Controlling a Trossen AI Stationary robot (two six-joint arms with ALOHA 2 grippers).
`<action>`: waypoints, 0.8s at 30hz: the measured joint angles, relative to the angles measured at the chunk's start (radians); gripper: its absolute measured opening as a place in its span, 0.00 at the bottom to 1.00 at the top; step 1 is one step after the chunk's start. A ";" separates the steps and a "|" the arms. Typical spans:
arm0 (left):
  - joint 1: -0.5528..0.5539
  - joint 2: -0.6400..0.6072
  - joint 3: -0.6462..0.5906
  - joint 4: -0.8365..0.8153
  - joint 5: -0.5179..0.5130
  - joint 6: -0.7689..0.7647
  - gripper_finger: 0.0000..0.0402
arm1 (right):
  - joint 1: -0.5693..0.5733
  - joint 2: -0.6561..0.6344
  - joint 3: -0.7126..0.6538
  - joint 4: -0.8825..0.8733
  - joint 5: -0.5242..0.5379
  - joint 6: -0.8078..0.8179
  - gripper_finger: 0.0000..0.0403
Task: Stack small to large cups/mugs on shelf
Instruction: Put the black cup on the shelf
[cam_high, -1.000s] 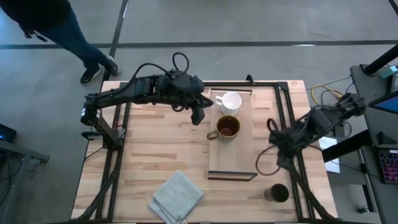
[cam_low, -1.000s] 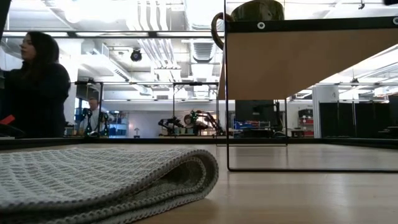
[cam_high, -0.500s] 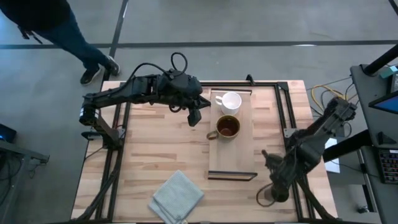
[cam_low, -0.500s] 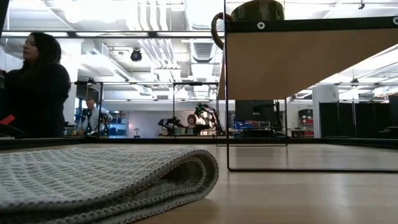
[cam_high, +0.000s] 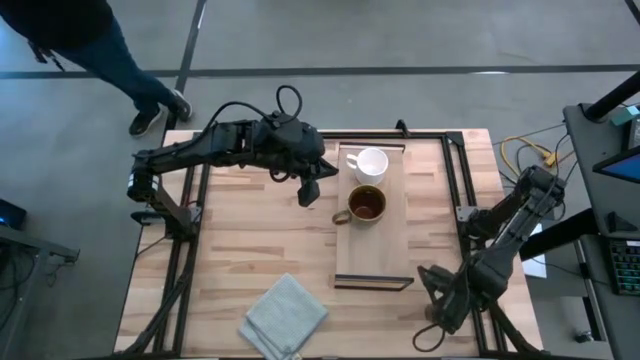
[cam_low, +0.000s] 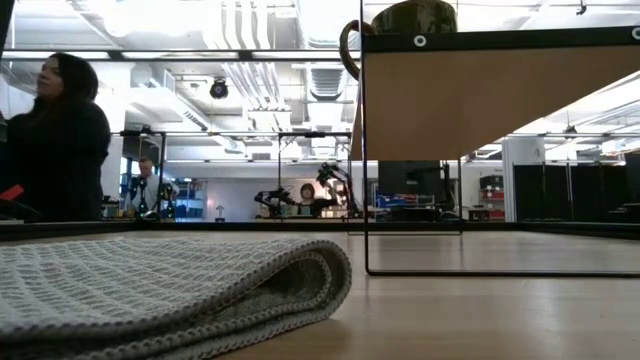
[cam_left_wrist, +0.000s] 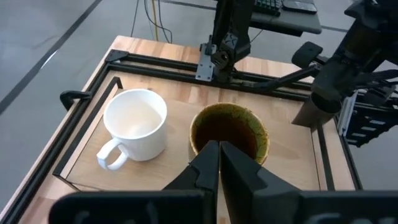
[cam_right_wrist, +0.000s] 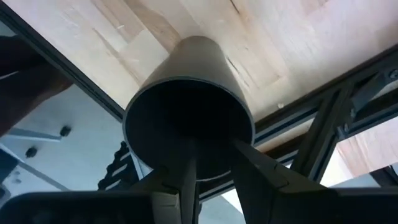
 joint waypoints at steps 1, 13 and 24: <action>0.000 0.000 0.000 0.000 0.002 0.001 0.00 | 0.000 0.000 0.000 -0.002 0.001 -0.001 0.22; 0.000 0.000 -0.002 -0.002 0.026 0.001 0.00 | 0.000 -0.009 -0.003 -0.039 0.009 -0.008 0.20; 0.000 0.000 -0.002 -0.002 0.027 -0.001 0.00 | 0.002 -0.009 -0.058 -0.038 0.010 -0.012 0.19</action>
